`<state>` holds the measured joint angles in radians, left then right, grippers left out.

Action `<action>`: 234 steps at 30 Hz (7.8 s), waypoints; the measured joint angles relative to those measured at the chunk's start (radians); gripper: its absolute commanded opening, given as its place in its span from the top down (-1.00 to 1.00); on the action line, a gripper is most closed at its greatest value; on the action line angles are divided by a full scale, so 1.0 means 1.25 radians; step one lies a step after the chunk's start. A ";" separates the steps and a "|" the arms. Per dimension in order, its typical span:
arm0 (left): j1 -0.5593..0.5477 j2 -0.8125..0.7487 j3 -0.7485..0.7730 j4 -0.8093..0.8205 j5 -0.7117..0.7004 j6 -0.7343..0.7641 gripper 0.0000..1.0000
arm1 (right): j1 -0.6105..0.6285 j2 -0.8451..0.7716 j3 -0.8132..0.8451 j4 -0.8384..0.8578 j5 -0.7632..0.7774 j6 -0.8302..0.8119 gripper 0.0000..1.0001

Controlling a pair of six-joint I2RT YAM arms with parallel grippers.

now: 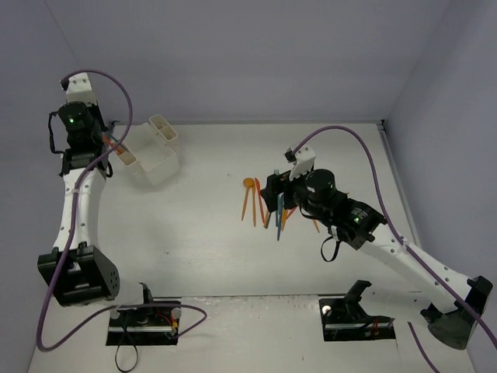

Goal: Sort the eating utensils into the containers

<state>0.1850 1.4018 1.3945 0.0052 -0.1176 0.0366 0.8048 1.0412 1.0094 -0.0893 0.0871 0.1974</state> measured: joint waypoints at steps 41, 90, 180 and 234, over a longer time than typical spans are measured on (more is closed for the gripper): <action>0.063 0.337 0.090 0.118 0.030 0.006 -0.29 | -0.086 0.042 -0.017 -0.008 -0.055 0.003 -0.51; -0.454 -0.472 -0.374 -0.431 0.252 -0.434 -0.57 | -0.349 0.447 -0.125 -0.064 0.029 0.263 0.20; -0.662 -0.222 -0.180 -0.114 0.230 -0.703 1.00 | 0.064 0.104 0.040 0.058 -0.201 0.050 0.73; 0.076 0.273 0.098 0.106 -0.035 -0.552 1.00 | -0.116 0.046 -0.021 0.010 -0.083 -0.033 -0.47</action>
<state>0.2803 1.7429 1.5174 0.1381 -0.1610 -0.6529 0.6604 1.0989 0.9831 -0.0767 -0.0162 0.1558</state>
